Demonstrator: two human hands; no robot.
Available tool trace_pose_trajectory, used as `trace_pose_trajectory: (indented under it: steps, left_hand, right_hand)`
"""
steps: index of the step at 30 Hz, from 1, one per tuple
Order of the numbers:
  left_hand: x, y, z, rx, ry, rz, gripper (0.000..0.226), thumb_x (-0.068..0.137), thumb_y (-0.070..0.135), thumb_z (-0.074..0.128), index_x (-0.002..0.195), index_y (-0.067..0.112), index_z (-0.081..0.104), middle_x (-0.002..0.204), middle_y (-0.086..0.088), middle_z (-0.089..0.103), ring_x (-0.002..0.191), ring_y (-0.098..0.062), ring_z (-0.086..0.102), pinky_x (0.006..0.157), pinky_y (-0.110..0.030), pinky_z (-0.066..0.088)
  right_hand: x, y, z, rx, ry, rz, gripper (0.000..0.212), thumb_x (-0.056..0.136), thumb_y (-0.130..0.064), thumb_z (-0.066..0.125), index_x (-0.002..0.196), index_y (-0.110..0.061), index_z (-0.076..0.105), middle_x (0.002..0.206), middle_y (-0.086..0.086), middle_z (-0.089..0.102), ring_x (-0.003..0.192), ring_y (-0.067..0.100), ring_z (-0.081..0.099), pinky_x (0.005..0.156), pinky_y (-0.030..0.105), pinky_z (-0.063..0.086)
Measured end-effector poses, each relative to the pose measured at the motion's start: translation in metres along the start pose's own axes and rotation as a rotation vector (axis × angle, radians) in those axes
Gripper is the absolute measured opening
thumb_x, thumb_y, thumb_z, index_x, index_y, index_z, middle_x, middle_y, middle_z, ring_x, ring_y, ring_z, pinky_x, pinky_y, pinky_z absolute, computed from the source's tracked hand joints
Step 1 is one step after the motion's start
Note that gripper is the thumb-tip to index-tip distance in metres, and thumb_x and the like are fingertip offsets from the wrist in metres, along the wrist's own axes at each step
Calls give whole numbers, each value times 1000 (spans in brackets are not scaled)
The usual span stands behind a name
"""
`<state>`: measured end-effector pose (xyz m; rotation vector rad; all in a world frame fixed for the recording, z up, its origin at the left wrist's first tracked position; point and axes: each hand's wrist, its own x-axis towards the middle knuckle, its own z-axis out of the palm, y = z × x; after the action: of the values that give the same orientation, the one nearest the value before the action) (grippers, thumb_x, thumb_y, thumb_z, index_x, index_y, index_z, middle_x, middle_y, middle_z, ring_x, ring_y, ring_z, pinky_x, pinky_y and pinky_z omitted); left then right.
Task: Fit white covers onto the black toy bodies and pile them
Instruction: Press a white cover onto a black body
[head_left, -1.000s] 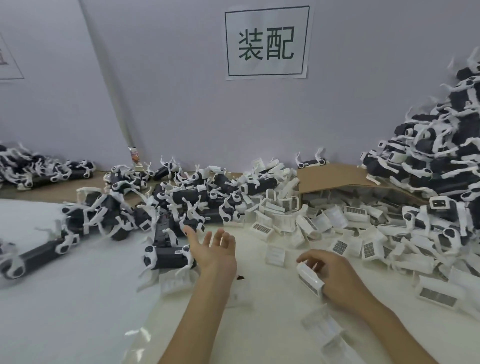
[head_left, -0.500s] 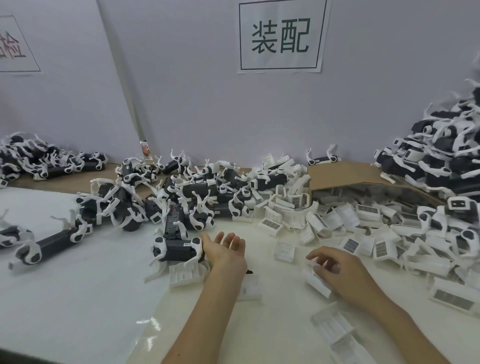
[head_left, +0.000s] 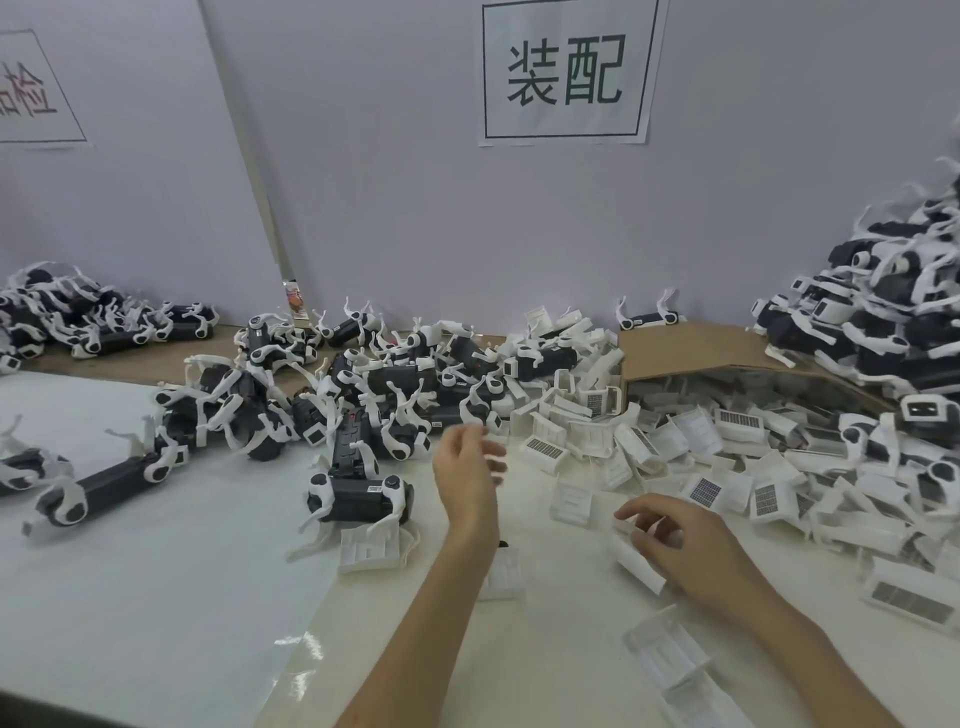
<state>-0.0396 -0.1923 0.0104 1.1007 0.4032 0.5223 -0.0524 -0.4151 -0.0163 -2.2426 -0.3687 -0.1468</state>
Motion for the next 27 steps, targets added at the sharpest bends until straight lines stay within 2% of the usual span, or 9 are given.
trace_pose_trajectory:
  steps: [3, 5, 10, 13, 15, 17, 21, 24, 27]
  left_hand:
    - [-5, 4, -4, 473, 308, 780, 9, 93, 19, 59, 84, 20, 62, 87, 11, 61, 85, -13, 52, 79, -33, 37]
    - [1, 9, -12, 619, 557, 952, 3, 87, 18, 65, 88, 20, 67, 100, 5, 61, 97, -17, 51, 84, -37, 34]
    - [20, 11, -31, 1073, 414, 447, 12, 89, 27, 61, 97, 27, 70, 109, 3, 66, 120, -26, 53, 112, -52, 20]
    - [23, 9, -32, 1237, 227, 387, 19, 93, 35, 53, 92, 30, 70, 75, 7, 69, 85, -18, 65, 114, -45, 24]
    - [20, 8, -28, 1173, 123, 425, 17, 94, 34, 55, 91, 28, 70, 63, 7, 62, 61, -11, 59, 87, -33, 46]
    - [12, 5, -19, 1024, 9, 474, 12, 94, 32, 60, 86, 27, 68, 58, 10, 57, 49, -2, 49, 53, -23, 37]
    - [-10, -12, 1, 704, -609, 310, 8, 95, 23, 65, 89, 19, 70, 57, 3, 56, 45, -6, 40, 48, -21, 33]
    - [-25, -24, 5, 809, -835, 499, 10, 94, 20, 64, 89, 17, 72, 50, 8, 50, 45, -7, 39, 48, -16, 31]
    - [-29, -24, 6, 801, -626, 790, 7, 92, 18, 65, 86, 19, 69, 54, 7, 54, 49, -6, 44, 53, -21, 35]
  right_hand:
    - [1, 0, 0, -6, -2, 0, 26, 89, -5, 70, 91, -31, 73, 83, -5, 66, 68, 4, 57, 65, 8, 44]
    - [1, 1, 0, -2, -6, 6, 25, 89, -5, 70, 91, -30, 73, 83, -4, 66, 71, 6, 58, 66, 8, 44]
    - [1, 3, 1, 20, 0, 11, 28, 89, -2, 70, 89, -29, 73, 81, -4, 64, 63, 2, 54, 64, 9, 43]
    - [2, 3, 2, 17, -3, 16, 28, 89, -2, 70, 89, -30, 73, 80, -5, 64, 62, 1, 53, 64, 9, 43]
    - [2, 3, 2, 14, -3, 17, 28, 89, -2, 70, 89, -29, 73, 80, -4, 64, 62, 1, 54, 64, 10, 44]
    - [2, 3, 2, 28, 2, 18, 27, 89, -2, 70, 89, -29, 73, 81, -3, 64, 63, 3, 55, 62, 11, 46]
    - [2, 2, 2, 27, 17, 1, 24, 89, -5, 71, 90, -28, 74, 80, -4, 65, 64, 8, 57, 61, 10, 46]
    - [2, 2, 1, 12, 6, -5, 25, 89, -5, 71, 91, -30, 73, 80, -4, 65, 60, 6, 56, 62, 11, 45]
    - [3, 3, 1, -4, -1, 10, 27, 90, -5, 70, 91, -32, 72, 81, -5, 65, 59, 1, 54, 62, 11, 44]
